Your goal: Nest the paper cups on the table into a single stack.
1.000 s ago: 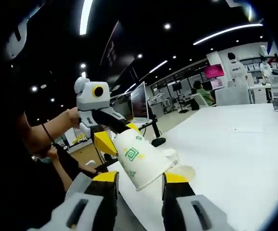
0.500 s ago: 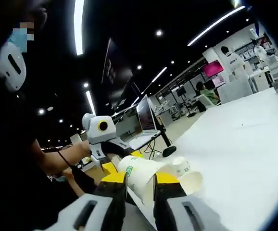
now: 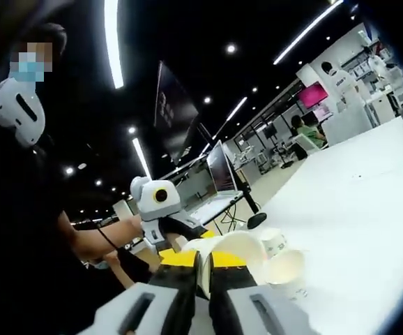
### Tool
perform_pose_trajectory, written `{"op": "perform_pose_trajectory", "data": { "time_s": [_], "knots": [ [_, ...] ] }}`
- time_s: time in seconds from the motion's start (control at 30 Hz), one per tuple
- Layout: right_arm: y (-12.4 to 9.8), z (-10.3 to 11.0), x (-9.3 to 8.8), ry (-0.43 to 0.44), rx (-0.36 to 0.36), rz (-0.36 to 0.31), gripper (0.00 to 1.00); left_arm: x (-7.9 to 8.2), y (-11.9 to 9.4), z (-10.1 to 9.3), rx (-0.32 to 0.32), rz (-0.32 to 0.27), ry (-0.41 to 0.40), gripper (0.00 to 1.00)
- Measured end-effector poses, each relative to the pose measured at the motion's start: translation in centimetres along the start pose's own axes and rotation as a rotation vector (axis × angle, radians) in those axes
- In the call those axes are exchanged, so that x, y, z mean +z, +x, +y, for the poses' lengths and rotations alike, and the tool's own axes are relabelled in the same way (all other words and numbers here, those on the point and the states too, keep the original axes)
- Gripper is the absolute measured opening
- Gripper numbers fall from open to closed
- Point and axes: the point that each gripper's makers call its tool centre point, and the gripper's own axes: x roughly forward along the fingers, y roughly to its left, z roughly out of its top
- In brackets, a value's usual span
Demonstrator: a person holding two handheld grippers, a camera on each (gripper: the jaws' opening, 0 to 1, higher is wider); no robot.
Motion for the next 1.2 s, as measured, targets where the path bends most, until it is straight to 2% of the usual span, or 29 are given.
{"op": "perform_pose_trajectory", "data": {
  "time_s": [0.2, 0.4, 0.53, 0.7, 0.87, 1.0, 1.13, 1.2],
  "knots": [
    [0.4, 0.5, 0.3, 0.004, 0.025, 0.005, 0.00, -0.3, 0.0, 0.4, 0.014, 0.004, -0.002, 0.34],
    [0.7, 0.6, 0.4, -0.024, 0.023, 0.034, 0.00, -0.1, -0.1, 1.3, 0.060, -0.026, -0.003, 0.35],
    [0.8, -0.1, 0.6, -0.059, -0.016, 0.056, 0.00, -0.4, -0.1, 2.1, 0.110, -0.033, -0.001, 0.44],
    [1.0, -1.9, 0.5, -0.165, -0.105, 0.123, 0.00, -1.0, -0.4, 3.3, 0.173, -0.040, -0.006, 0.53],
    [1.4, -3.2, 0.9, -0.206, -0.165, 0.149, 0.00, -1.8, -1.4, 5.6, 0.287, -0.034, 0.028, 0.64],
    [1.8, -5.3, 0.5, -0.295, -0.233, 0.244, 0.00, -2.3, -2.4, 7.2, 0.363, -0.052, 0.021, 0.73],
    [2.6, -6.3, -0.4, -0.367, -0.250, 0.328, 0.00, -3.3, -3.2, 8.9, 0.440, -0.043, 0.020, 0.83],
    [3.1, -6.7, -0.7, -0.386, -0.264, 0.359, 0.00, -3.6, -3.5, 9.6, 0.467, -0.040, 0.024, 0.85]
  ]
}}
